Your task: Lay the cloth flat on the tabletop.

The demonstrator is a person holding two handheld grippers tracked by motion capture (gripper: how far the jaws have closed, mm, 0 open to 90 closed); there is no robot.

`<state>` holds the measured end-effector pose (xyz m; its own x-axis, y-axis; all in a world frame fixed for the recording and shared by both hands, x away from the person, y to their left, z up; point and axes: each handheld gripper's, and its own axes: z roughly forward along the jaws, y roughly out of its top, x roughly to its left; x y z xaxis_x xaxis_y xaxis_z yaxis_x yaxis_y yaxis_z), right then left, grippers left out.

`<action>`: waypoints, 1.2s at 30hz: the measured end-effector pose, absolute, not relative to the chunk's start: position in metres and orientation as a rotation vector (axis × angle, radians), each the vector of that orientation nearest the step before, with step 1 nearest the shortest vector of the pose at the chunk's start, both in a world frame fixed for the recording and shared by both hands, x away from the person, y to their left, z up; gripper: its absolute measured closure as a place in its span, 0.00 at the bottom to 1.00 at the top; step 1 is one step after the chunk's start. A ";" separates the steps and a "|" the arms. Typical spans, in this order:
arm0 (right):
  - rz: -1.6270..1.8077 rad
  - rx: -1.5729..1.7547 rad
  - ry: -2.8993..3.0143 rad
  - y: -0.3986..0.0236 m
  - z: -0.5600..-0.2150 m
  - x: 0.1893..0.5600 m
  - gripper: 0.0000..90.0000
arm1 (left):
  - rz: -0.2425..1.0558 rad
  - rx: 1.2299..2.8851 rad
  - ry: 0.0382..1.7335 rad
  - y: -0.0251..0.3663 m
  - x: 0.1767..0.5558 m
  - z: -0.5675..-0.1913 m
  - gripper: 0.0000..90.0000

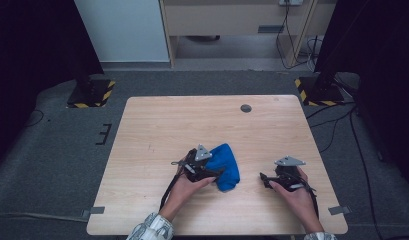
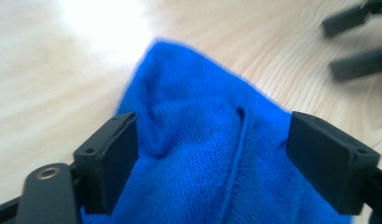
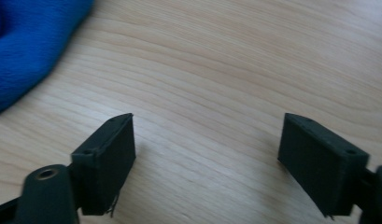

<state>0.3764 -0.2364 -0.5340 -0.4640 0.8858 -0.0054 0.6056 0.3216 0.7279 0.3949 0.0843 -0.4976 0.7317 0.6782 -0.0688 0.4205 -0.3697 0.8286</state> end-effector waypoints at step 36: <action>1.264 0.948 2.385 -0.146 -0.516 0.366 0.55 | 0.458 2.126 0.885 0.145 0.380 -0.504 0.57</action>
